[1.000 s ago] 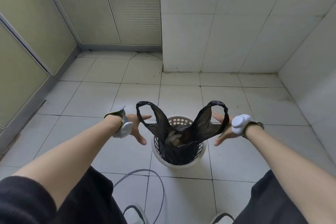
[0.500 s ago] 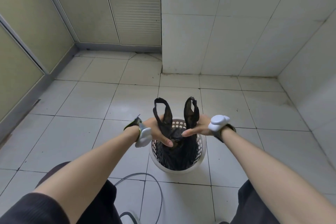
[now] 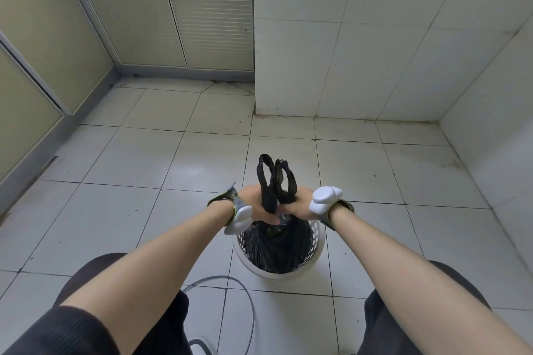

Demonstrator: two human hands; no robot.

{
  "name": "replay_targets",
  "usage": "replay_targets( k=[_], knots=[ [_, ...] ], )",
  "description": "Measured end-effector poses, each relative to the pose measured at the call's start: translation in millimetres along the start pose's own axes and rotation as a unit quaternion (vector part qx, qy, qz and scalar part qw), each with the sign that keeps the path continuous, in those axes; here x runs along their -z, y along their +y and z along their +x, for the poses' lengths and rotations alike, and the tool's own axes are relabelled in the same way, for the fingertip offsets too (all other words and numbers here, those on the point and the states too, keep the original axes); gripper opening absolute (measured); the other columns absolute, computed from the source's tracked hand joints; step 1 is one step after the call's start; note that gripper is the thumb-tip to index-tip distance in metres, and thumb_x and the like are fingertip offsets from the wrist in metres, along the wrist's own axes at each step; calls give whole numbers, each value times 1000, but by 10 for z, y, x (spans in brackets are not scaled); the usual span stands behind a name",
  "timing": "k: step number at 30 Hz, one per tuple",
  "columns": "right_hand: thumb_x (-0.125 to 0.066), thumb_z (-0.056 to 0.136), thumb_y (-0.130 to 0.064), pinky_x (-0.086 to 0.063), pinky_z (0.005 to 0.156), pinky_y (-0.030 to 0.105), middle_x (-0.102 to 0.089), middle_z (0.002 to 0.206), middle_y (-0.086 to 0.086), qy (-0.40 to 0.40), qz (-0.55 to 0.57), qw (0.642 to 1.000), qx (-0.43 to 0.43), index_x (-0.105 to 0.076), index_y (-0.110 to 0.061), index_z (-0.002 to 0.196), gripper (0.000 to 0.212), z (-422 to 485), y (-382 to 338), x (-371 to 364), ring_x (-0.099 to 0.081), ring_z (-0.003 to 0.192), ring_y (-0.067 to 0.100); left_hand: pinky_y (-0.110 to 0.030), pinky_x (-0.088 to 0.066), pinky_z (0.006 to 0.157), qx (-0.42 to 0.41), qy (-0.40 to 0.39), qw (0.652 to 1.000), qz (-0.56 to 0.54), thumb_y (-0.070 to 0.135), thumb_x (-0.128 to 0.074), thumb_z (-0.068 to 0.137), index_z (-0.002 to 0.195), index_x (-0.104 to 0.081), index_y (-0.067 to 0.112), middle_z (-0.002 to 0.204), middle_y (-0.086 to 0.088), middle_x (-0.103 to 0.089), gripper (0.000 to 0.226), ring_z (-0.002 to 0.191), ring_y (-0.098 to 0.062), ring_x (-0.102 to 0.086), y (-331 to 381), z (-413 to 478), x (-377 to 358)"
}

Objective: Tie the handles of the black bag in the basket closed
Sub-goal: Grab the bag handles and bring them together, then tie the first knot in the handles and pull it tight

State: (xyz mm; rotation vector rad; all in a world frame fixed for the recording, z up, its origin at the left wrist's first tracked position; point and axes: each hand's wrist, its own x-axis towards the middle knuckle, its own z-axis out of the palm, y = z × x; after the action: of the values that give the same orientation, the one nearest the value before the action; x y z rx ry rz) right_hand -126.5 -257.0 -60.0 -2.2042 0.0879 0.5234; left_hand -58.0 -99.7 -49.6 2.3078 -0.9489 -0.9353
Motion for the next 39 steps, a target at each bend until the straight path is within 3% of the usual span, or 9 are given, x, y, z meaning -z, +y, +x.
replay_targets(
  k=[6, 13, 16, 19, 23, 27, 31, 36, 39],
  knots=[
    [-52, 87, -38, -50, 85, 38, -73, 76, 4, 60, 21, 990, -126, -67, -19, 80, 25, 10, 122, 57, -68, 85, 27, -30, -44, 66, 20, 18, 999, 36, 25, -65, 77, 82, -61, 13, 79, -7, -63, 13, 74, -21, -56, -4, -28, 6],
    [-35, 98, -30, -32, 58, 15, -57, 98, 5, -5, -226, 954, -197, -58, -9, 105, 31, 70, 105, 167, -48, 88, 23, -35, -45, 72, 27, 44, 995, 81, 20, -61, 80, 81, -53, 10, 86, -13, -61, 13, 78, -27, -55, 2, -108, 143],
    [-31, 100, -22, -30, 78, 17, -60, 117, 7, -36, -284, 940, -187, -57, -13, 116, 32, 161, 32, 127, -49, 96, 23, -35, -44, 69, 38, 54, 992, 110, 22, -65, 78, 94, -60, 0, 95, -22, -67, 28, 77, -27, -55, -35, -132, 212],
    [-34, 99, -21, -28, 81, 21, -51, 104, 3, -38, -322, 931, -165, -50, -19, 99, 16, 272, -4, 36, -46, 94, 20, -33, -40, 68, 35, 71, 986, 149, 28, -70, 76, 97, -60, 1, 99, -19, -67, 35, 86, -32, -59, -78, -148, 259],
    [-41, 96, -20, -34, 74, 24, -53, 92, 5, -33, -326, 935, -139, -52, -13, 84, 18, 381, -57, -64, -46, 82, 25, -34, -36, 85, -26, 117, 966, 227, 37, -72, 72, 104, -60, 10, 122, -10, -52, 44, 111, -31, -46, -112, -151, 239],
    [-43, 93, -15, -35, 72, 26, -59, 86, -2, -51, -337, 936, -90, -57, -19, 105, 19, 437, -59, -141, -48, 81, 22, -40, -23, 106, -53, 171, 952, 250, 49, -69, 70, 99, -66, 20, 149, -1, -28, 41, 131, -27, -26, -117, -157, 188],
    [-42, 92, -19, -36, 70, 28, -50, 76, -5, -47, -360, 928, -85, -42, -23, 85, 9, 392, -80, -167, -48, 80, 26, -44, -11, 112, -78, 173, 939, 287, 59, -61, 71, 95, -68, 25, 157, 6, -9, 43, 141, -23, -9, -77, -118, 161],
    [-52, 83, -9, -38, 66, 29, -56, 88, 5, -23, -314, 947, -62, -40, -21, 76, 19, 339, -102, -168, -56, 81, 29, -48, -6, 114, -52, 97, 954, 279, 53, -60, 78, 120, -56, 23, 146, 8, -38, 52, 140, -14, -21, -15, -22, 117],
    [-61, 86, -12, -37, 69, 31, -49, 87, 3, 8, -245, 966, -80, -41, -26, 68, 32, 323, -107, -227, -46, 79, 23, -46, -9, 112, -25, 68, 966, 248, 47, -59, 80, 110, -57, 19, 125, 1, -58, 40, 130, -16, -38, -6, 32, 102]
  ],
)
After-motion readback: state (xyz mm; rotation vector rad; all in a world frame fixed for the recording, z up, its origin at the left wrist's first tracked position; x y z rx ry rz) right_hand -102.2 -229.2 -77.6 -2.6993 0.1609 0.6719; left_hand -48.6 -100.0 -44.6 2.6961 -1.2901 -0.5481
